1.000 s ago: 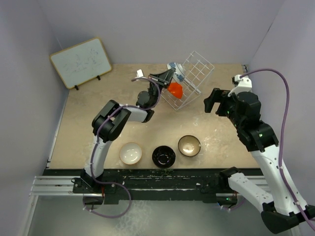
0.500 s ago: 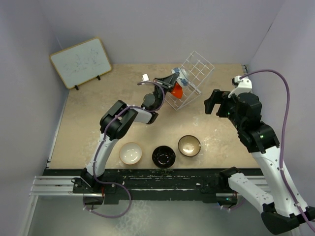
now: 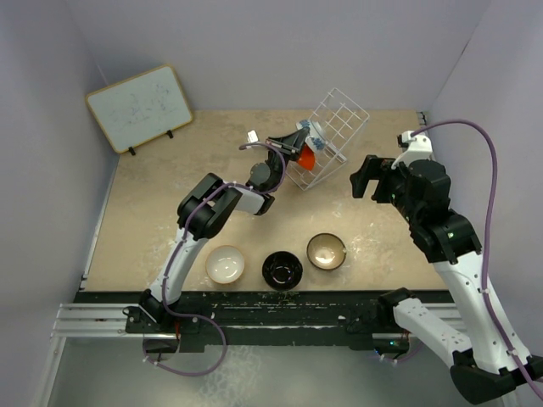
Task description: Load the bowls into the dish rack
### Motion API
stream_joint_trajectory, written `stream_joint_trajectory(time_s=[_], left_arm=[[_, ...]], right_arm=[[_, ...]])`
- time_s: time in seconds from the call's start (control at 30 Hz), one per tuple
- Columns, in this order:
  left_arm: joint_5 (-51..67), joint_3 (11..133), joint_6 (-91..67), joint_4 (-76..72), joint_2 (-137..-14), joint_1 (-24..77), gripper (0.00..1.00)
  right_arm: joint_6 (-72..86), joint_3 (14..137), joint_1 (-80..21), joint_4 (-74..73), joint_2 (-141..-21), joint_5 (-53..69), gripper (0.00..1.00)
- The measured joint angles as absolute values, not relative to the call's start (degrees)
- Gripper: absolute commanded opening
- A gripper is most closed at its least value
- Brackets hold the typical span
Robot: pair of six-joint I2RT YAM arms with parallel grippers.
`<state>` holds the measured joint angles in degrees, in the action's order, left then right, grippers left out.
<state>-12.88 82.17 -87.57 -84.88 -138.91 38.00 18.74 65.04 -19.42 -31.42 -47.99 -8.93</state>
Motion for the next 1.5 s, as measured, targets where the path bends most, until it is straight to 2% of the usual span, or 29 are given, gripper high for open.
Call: stream_joint_trajectory(time_s=[0.9, 1.13, 1.43, 1.5], left_arm=[[-14.7, 80.2, -90.5, -85.2, -139.0, 38.0, 0.00], [-15.2, 78.8, -90.7, -85.1, -139.0, 38.0, 0.08], [-15.2, 78.8, -92.5, -84.6, -139.0, 38.0, 0.09], [-15.2, 78.8, -92.6, -84.6, -139.0, 38.0, 0.12]], right_arm=[[18.8, 65.0, -19.4, -31.4, -48.0, -7.8, 1.00], [18.8, 65.0, -19.4, -31.4, -48.0, -7.7, 1.00], [18.7, 65.0, -19.4, -31.4, -48.0, -7.7, 1.00], [18.7, 65.0, -19.4, -31.4, -48.0, -7.7, 1.00]])
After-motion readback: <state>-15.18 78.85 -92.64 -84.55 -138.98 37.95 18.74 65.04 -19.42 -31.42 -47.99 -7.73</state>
